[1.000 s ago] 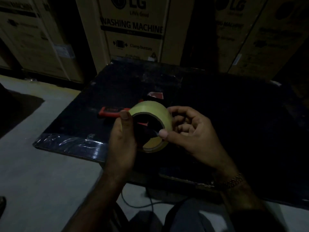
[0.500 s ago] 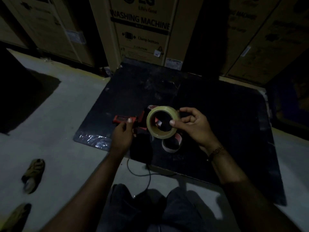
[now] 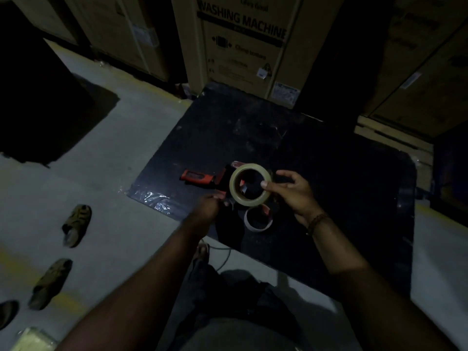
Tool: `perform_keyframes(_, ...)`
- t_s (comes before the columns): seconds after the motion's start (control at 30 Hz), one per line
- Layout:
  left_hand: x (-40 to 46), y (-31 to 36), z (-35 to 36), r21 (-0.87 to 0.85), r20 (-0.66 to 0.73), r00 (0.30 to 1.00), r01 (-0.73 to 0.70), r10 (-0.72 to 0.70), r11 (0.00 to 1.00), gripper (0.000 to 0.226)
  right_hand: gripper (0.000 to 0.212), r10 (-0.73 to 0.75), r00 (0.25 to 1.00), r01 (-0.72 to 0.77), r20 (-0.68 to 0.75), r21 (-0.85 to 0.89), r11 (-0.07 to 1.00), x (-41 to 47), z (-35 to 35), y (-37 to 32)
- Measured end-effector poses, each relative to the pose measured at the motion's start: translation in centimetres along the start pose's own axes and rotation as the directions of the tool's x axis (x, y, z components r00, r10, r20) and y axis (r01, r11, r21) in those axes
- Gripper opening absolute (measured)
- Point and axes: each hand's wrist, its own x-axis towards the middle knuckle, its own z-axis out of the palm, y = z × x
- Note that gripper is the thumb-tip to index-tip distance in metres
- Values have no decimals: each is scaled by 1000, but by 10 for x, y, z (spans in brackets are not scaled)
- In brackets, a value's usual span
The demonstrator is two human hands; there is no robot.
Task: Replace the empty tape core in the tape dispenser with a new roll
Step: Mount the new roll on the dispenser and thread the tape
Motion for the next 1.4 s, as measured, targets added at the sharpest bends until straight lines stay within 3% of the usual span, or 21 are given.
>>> perform_keyframes(0.2, 19, -21, 35, 190, 214, 962, 131, -171, 973, 18, 76, -1, 1000, 1, -10, -20, 1000, 23, 3, -4)
perform_keyframes(0.3, 23, -20, 52, 117, 272, 945, 157, -184, 981, 17, 88, -21, 1000, 21, -11, -65, 998, 32, 5, -8)
perform_keyframes(0.4, 21, -11, 71, 30, 383, 893, 246, -238, 969, 20, 87, -30, 999, 31, 9, -91, 995, 37, 3, -10)
perform_keyframes(0.57, 17, -3, 87, 221, 477, 829, 207, -291, 953, 18, 90, -19, 1000, 19, -1, -76, 997, 43, -7, -9)
perform_keyframes(0.67, 20, -18, 58, 240, 401, 855, 249, -329, 938, 15, 83, 1, 999, 2, 36, -74, 997, 43, -9, -5)
perform_keyframes(0.8, 19, -15, 18, -55, 118, 974, 202, -195, 978, 26, 75, 58, 993, -51, 106, -62, 997, 41, 1, 4)
perform_keyframes(0.93, 4, 9, 7, -220, 54, 995, 98, -88, 970, 46, 75, 135, 978, -132, 157, -27, 991, 39, 16, 19)
perform_keyframes(1.03, 4, 13, 4, -183, 54, 998, 50, -41, 982, 63, 84, 167, 971, -169, 172, -4, 986, 44, 19, 28)
perform_keyframes(1.2, 16, 10, 11, -140, 34, 999, -14, 19, 990, 39, 68, 232, 957, -240, 174, 29, 970, 53, 17, 38)
perform_keyframes(1.4, 26, 7, 22, -146, -189, 978, -113, 84, 983, 37, 65, 259, 946, -273, 197, 46, 961, 62, 18, 37)
